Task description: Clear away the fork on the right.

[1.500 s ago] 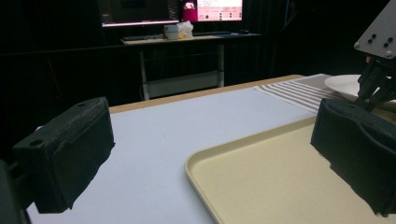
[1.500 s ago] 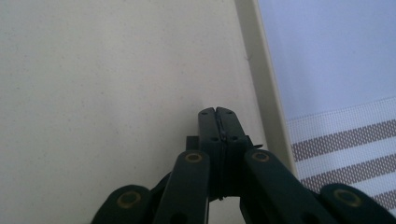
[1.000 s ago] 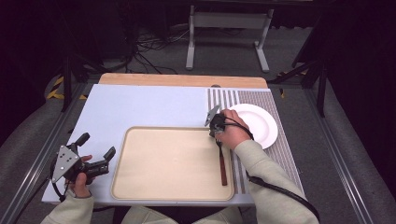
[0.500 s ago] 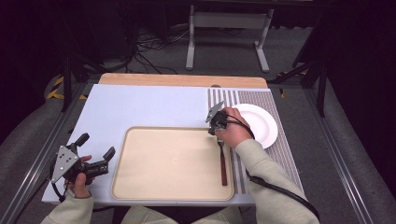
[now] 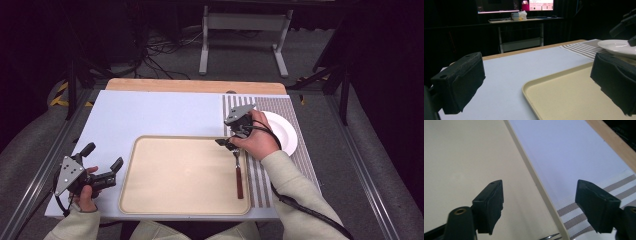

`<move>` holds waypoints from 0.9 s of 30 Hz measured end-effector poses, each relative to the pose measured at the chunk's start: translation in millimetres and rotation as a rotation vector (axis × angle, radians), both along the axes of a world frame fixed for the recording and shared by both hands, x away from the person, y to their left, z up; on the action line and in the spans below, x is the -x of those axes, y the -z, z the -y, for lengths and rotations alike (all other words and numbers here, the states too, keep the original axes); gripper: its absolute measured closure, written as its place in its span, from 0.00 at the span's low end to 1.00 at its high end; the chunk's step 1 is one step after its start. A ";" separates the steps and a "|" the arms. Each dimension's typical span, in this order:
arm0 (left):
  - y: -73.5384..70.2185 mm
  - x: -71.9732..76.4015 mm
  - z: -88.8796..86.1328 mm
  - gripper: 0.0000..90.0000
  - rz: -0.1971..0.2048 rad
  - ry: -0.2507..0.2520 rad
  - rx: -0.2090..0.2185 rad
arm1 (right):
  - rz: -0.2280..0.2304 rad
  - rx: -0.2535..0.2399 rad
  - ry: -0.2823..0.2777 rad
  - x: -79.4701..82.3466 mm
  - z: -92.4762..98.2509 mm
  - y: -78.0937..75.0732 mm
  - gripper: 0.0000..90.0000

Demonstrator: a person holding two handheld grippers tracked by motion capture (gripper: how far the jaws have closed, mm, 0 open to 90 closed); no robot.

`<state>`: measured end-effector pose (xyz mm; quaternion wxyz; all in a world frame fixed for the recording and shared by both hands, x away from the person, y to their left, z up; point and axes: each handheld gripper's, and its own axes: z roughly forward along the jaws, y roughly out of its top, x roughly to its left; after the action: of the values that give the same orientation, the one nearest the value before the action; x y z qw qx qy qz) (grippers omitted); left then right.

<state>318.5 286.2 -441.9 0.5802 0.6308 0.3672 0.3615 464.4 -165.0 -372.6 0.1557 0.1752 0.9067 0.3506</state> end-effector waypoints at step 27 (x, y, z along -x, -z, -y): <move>-0.3 0.5 -0.2 0.00 0.000 -0.006 0.000 | 0.139 -0.245 0.071 63.3 65.6 -28.4 0.19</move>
<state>317.9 286.4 -441.5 0.5792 0.6295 0.3691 0.3635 401.1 -230.6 -344.1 0.2081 0.2002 0.8374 0.4641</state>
